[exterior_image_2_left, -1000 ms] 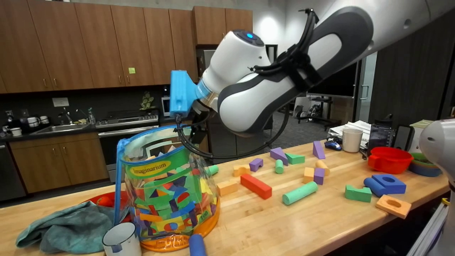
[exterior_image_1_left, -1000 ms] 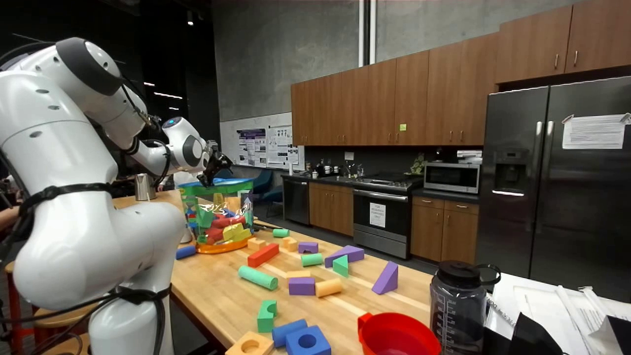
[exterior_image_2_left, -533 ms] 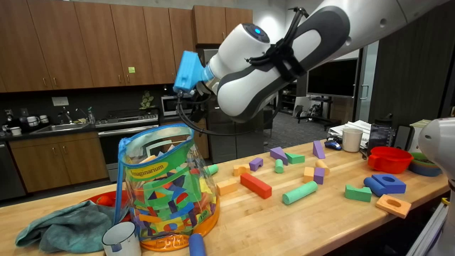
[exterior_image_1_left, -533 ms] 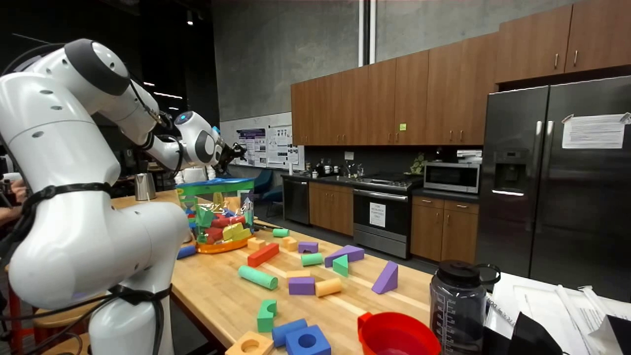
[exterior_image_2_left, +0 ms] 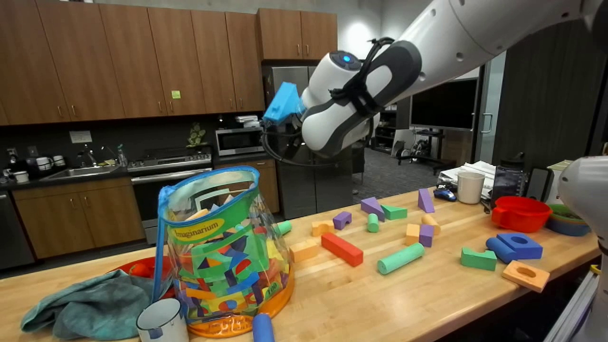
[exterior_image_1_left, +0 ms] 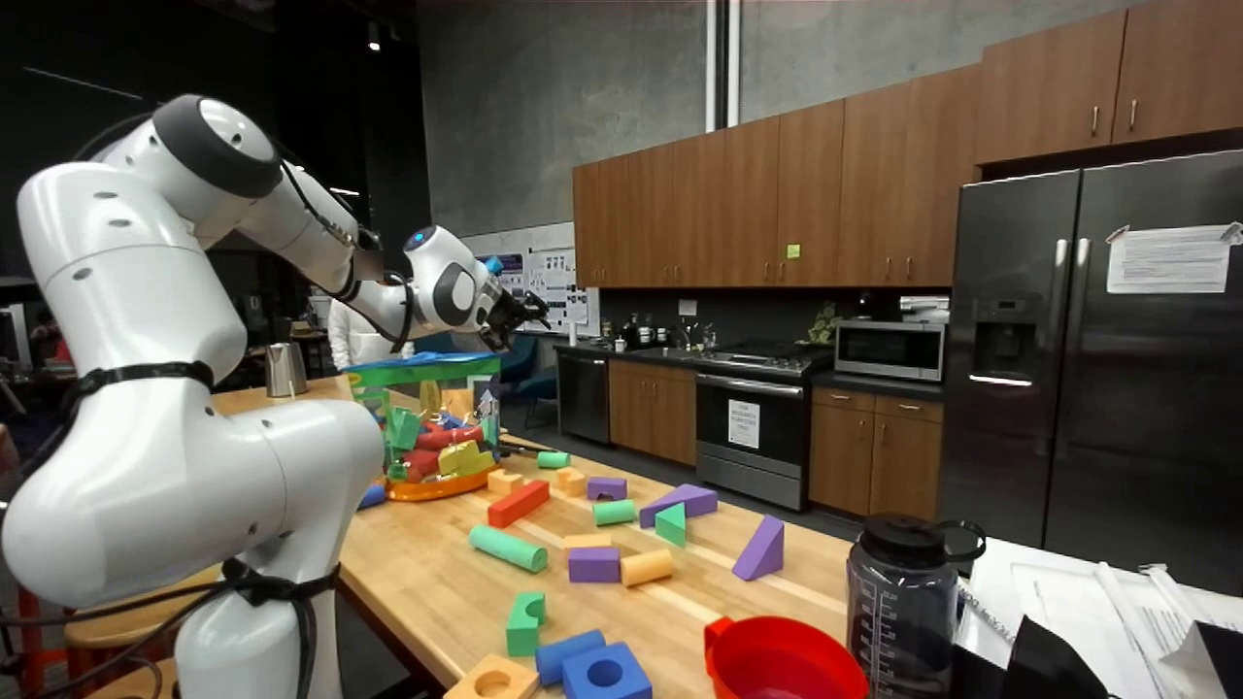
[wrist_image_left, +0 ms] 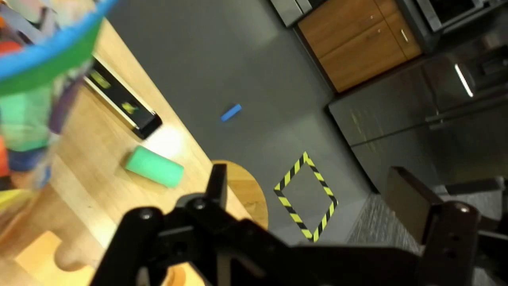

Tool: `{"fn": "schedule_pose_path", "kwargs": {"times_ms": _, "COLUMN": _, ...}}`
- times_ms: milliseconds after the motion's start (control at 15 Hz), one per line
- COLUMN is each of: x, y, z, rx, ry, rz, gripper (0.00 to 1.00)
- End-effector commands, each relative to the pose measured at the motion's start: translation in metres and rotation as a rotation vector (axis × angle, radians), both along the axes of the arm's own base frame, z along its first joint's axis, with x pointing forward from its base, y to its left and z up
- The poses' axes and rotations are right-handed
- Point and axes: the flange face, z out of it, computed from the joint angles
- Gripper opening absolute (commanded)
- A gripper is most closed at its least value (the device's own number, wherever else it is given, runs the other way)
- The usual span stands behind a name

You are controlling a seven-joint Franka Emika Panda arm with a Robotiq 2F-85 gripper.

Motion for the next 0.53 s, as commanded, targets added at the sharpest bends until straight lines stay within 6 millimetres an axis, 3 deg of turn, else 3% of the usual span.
{"fn": "schedule_pose_path", "kwargs": {"times_ms": 0, "x": 0.026, "y": -0.065, "z": -0.026, "rx": 0.016, "ry": 0.059, "rz": -0.193, "gripper": 1.00}}
{"fn": "schedule_pose_path", "kwargs": {"times_ms": 267, "x": 0.043, "y": -0.158, "z": -0.054, "rx": -0.017, "ry": 0.208, "rz": -0.394, "gripper": 1.00}}
{"fn": "schedule_pose_path", "kwargs": {"times_ms": 467, "x": 0.049, "y": -0.209, "z": -0.074, "rx": -0.057, "ry": 0.373, "rz": -0.509, "gripper": 1.00}}
